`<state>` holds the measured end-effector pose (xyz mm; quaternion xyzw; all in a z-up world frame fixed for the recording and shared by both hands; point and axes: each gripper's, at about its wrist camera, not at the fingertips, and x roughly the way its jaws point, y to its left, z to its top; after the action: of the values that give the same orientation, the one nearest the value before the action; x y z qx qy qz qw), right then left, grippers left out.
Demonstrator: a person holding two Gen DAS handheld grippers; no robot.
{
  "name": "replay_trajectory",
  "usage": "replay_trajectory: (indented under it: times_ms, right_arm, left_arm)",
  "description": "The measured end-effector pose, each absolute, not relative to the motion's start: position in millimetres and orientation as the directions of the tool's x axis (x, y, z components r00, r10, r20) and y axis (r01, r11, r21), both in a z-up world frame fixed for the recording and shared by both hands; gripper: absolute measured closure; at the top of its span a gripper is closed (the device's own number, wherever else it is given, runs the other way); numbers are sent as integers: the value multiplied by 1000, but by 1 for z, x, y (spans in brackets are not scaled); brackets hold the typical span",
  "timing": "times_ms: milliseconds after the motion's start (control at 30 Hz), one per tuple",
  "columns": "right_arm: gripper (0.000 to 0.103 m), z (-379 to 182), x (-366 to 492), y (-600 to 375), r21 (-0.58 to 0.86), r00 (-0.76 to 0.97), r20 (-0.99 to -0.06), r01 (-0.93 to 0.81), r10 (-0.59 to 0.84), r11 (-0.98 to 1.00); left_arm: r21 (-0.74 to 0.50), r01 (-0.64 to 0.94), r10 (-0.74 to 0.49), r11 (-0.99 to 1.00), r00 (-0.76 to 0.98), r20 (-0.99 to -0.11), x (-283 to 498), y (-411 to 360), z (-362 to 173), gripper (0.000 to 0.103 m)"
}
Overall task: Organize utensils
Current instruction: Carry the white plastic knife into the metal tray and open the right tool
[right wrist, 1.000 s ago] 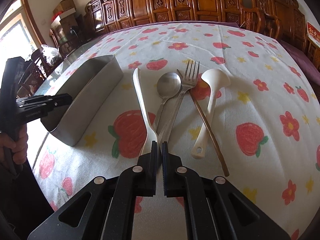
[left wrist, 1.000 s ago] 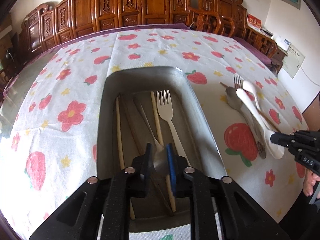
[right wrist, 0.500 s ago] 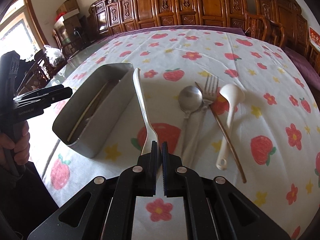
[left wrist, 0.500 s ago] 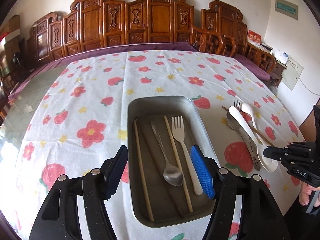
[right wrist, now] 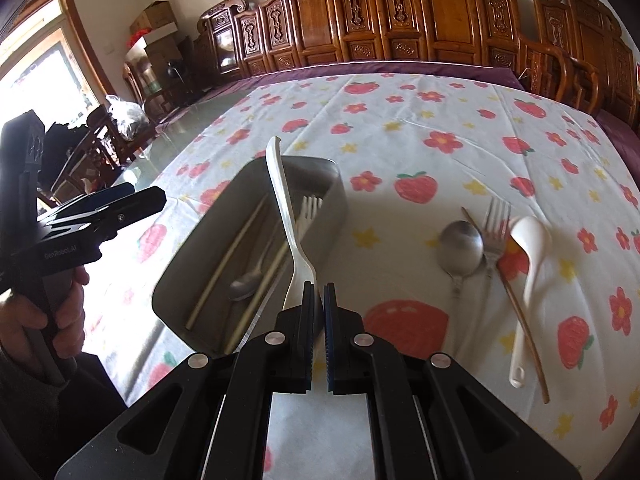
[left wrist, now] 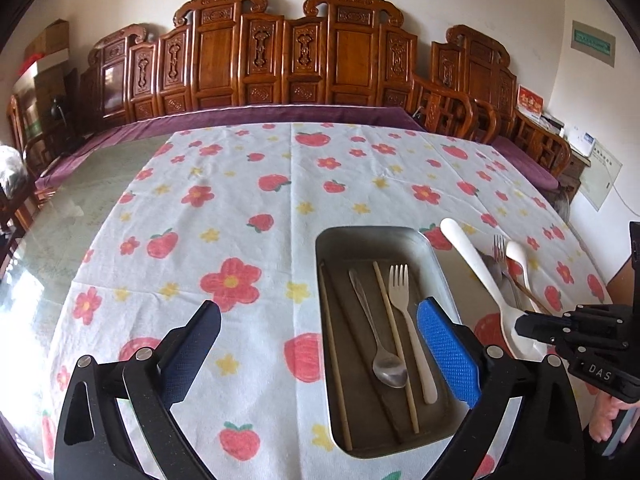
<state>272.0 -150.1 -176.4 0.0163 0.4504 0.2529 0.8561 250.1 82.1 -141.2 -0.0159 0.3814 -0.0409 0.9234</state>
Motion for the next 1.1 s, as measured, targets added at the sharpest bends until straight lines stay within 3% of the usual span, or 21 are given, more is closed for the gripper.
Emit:
replay_trajectory:
  times_ms: [667,1100]
  right_arm:
    - [97,-204,290,-81,313,426,-784,-356,451,880]
    - [94,-209,281,-79,335,400,-767,-418,502,845]
  left_arm:
    - [-111,13,-86,994,727,-681,248,112,-131,8]
    - [-101,25,-88,995,727,-681,246,103,-130,8]
